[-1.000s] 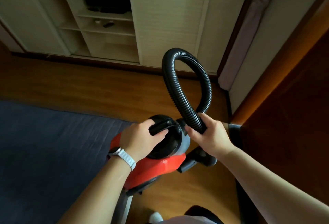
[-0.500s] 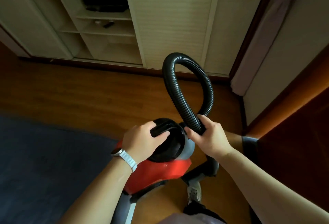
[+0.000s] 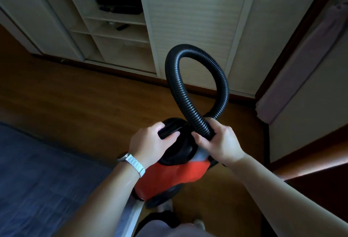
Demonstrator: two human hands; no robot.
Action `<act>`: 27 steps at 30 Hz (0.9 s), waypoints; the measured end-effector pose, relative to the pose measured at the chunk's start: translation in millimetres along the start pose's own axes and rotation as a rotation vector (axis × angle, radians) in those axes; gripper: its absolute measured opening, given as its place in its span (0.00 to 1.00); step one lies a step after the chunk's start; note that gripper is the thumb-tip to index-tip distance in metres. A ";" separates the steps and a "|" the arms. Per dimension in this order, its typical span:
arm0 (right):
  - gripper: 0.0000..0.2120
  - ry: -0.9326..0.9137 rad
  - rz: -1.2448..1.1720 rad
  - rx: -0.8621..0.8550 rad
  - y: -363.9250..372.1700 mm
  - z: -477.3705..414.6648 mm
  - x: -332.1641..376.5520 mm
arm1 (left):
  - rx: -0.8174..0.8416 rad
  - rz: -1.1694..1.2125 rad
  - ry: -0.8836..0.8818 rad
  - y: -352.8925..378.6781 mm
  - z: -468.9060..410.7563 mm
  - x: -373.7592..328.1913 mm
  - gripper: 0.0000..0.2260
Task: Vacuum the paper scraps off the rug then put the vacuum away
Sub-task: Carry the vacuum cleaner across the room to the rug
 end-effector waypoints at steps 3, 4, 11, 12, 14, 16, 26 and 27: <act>0.21 -0.015 0.017 0.008 2.8 -39.9 -14.4 | -0.003 -0.008 -0.007 4.5 -40.4 0.3 0.22; 0.21 -0.020 0.024 0.012 5.3 -53.3 -18.6 | -0.004 -0.011 -0.008 7.0 -54.9 2.1 0.22; 0.21 0.000 0.067 0.015 29.0 -162.2 -52.6 | 0.012 0.063 0.019 28.1 -174.3 30.3 0.20; 0.21 0.015 0.060 0.016 33.7 -180.5 -55.1 | 0.013 0.074 0.022 27.4 -192.6 34.6 0.20; 0.20 0.025 0.043 0.031 44.9 -219.1 -55.6 | 0.000 0.095 0.029 23.1 -229.9 43.2 0.19; 0.18 0.015 0.019 0.040 57.8 -257.7 -53.1 | -0.008 0.122 0.028 14.7 -266.2 51.1 0.16; 0.15 0.006 -0.091 0.125 117.1 -417.8 -53.9 | -0.065 0.054 0.007 -20.4 -409.5 98.0 0.15; 0.16 0.008 -0.093 0.146 122.8 -432.3 -58.1 | -0.048 0.052 -0.009 -19.7 -422.4 102.9 0.15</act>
Point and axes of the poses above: each hand's wrist, its own z-axis away from the middle knuckle, its own y-axis out of the palm, x = y × z, the point moved 4 cm from there along -z, towards the middle knuckle, and after that the axes turned 12 degrees about -z, right-handed, at the moved point
